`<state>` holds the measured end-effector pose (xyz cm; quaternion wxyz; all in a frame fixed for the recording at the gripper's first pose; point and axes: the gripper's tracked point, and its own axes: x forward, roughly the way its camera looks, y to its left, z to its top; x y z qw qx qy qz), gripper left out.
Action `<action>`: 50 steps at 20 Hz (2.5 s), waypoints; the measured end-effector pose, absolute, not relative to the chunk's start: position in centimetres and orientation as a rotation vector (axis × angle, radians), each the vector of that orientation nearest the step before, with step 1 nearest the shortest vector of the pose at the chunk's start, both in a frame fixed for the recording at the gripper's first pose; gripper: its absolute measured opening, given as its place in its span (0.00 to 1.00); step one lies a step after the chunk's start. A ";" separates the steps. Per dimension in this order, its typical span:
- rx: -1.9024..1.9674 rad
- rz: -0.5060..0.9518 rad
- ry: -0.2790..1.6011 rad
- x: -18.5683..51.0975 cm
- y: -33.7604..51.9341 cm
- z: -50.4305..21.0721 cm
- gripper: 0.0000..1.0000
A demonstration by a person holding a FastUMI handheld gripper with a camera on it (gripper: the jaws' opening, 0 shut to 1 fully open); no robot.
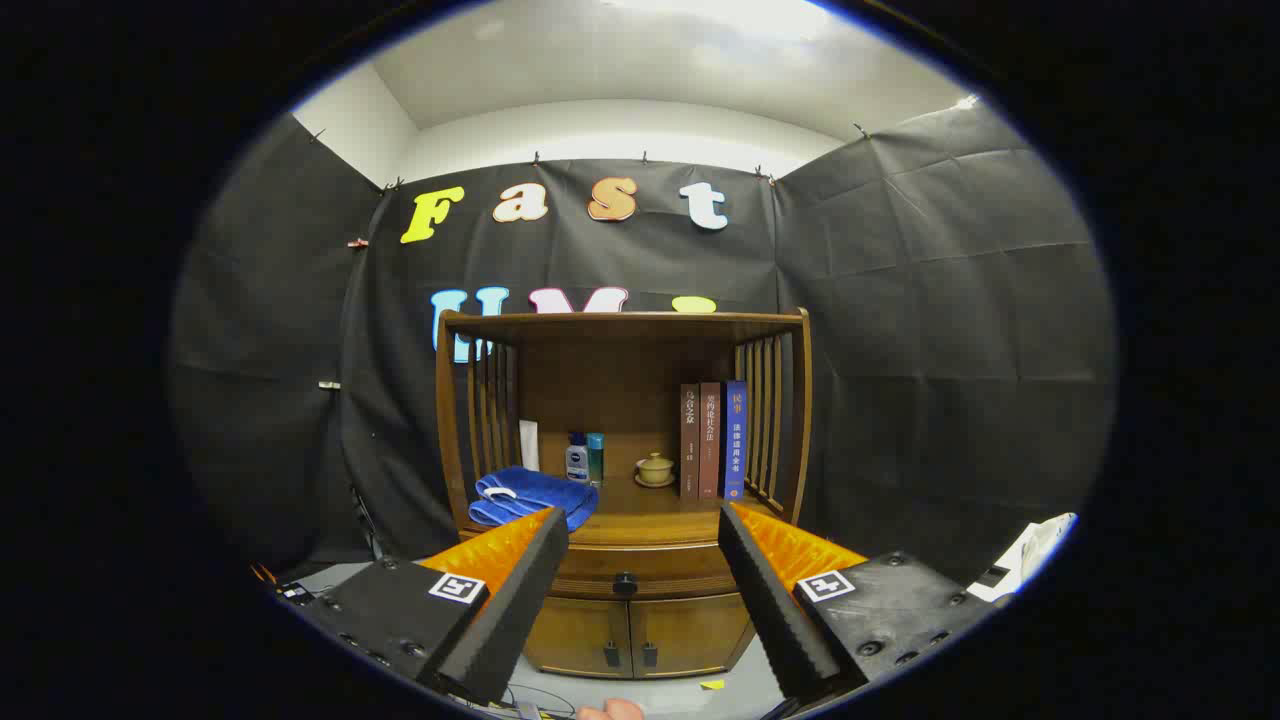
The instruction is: Pull open the drawer, take out the items inside it, and place them on the countertop above the cabinet.
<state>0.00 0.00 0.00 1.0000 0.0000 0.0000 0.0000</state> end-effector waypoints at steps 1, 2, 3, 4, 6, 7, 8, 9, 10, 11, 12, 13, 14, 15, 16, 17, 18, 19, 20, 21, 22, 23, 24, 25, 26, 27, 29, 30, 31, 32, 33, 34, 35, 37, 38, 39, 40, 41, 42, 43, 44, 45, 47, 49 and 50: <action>0.001 -0.001 0.000 -0.1 0.0 0.0 0.97; 0.003 -0.003 0.001 0.0 0.0 -0.1 0.97; 0.007 -0.004 0.003 -0.1 -0.2 -0.1 0.97; 0.010 -0.005 0.004 0.1 -0.2 -0.1 0.97; 0.011 -0.005 0.005 0.0 -0.3 -0.2 0.97; 0.010 -0.005 0.005 -0.1 -0.3 -0.2 0.97; 0.010 -0.008 0.005 -0.1 -0.4 -0.2 0.97; 0.012 -0.010 0.007 0.0 -0.5 -0.2 0.97; 0.015 -0.011 0.008 0.0 -0.5 -0.3 0.97; 0.017 -0.012 0.011 0.0 -0.5 -0.4 0.97; 0.018 -0.012 0.012 0.0 -0.5 -0.5 0.97; 0.017 -0.013 0.013 0.0 -0.6 -0.5 0.97; 0.016 -0.013 0.014 0.0 -0.6 -0.4 0.97; 0.015 -0.014 0.014 0.0 -0.7 -0.5 0.97; 0.015 -0.014 0.012 0.1 -0.7 -0.5 0.97; 0.016 -0.011 0.011 0.3 -0.6 -0.6 0.97; 0.016 -0.008 0.011 0.4 -0.5 -0.7 0.97; 0.014 -0.006 0.006 0.7 -0.3 -0.7 0.97; 0.012 -0.003 -0.005 1.2 -0.3 -0.8 0.97; 0.006 -0.003 -0.021 1.7 -0.2 -0.9 0.97; 0.000 -0.004 -0.031 2.4 -0.2 -1.4 0.97; -0.009 -0.003 -0.038 3.0 -0.2 -2.2 0.97; -0.017 -0.002 -0.043 3.7 -0.1 -3.1 0.97; -0.025 -0.002 -0.044 4.5 0.1 -4.1 0.98; -0.030 -0.002 -0.048 5.6 0.2 -5.3 0.98; -0.031 -0.002 -0.050 6.8 0.4 -6.5 0.98; -0.014 -0.010 -0.054 9.2 0.5 -9.4 0.98; 0.003 -0.012 -0.051 10.2 0.6 -11.0 0.98; 0.017 -0.010 -0.044 11.4 0.8 -12.8 0.98; 0.023 -0.014 -0.032 12.3 0.9 -14.3 0.98; 0.023 -0.019 -0.023 13.3 0.8 -16.1 0.98; 0.014 -0.015 -0.012 14.3 1.1 -17.7 0.98; 0.001 -0.005 -0.004 15.2 1.4 -19.3 0.98; 0.003 0.009 0.015 17.0 1.8 -22.1 0.98; 0.027 0.027 0.027 18.0 2.1 -23.5 0.98; 0.048 0.040 0.038 18.6 2.6 -24.7 0.98; 0.055 0.045 0.052 19.1 3.1 -26.0 0.98; 0.044 0.044 0.069 19.8 3.5 -27.3 0.98; 0.025 0.039 0.087 20.4 3.5 -28.3 0.98; 0.009 0.028 0.104 20.8 3.4 -29.1 0.98; 0.004 0.025 0.110 21.2 3.3 -29.3 0.97; 0.011 0.040 0.115 21.3 3.4 -29.5 0.89; 0.003 0.045 0.130 21.8 3.3 -30.2 0.75; -0.016 0.019 0.137 22.2 2.8 -30.3 0.65; -0.011 0.016 0.136 22.4 2.7 -30.1 0.63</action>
